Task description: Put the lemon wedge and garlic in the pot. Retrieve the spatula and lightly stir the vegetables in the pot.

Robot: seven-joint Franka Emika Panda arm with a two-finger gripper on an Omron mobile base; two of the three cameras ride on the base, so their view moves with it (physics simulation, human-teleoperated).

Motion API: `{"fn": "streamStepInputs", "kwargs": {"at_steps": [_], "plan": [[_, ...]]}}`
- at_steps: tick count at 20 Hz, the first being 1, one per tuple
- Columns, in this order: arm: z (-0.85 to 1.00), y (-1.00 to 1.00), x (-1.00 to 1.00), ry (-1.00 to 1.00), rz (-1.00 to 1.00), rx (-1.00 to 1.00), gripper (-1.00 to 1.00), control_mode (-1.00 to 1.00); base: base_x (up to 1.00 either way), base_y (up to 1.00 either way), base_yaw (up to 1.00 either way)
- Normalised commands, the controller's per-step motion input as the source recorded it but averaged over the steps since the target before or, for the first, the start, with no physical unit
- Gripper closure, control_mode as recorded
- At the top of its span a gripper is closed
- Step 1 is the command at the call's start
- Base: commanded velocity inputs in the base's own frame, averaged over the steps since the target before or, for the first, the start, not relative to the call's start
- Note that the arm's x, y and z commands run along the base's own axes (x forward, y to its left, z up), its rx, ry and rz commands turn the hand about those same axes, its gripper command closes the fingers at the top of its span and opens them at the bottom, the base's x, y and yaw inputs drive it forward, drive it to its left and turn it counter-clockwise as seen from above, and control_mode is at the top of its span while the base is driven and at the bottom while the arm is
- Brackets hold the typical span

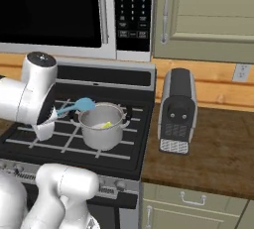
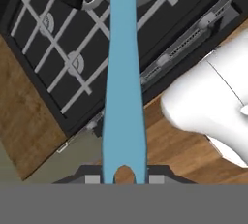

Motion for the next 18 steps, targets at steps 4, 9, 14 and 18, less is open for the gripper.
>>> {"fn": "streamStepInputs", "kwargs": {"at_steps": [4, 9, 14, 18], "plan": [[0.17, -0.69, 0.02, 0.17, -0.11, 0.57, 1.0, -1.0, 0.0, 0.0, 0.0], [0.31, -0.16, 0.15, 0.07, -0.1, 0.56, 1.0, -1.0, 0.0, 0.0, 0.0], [0.37, -0.08, 0.05, 0.01, -0.09, 0.52, 1.0, -1.0, 0.0, 0.0, 0.0], [0.09, -0.32, 0.0, 0.02, -0.21, 0.55, 1.0, -1.0, 0.0, 0.0, 0.0]]}}
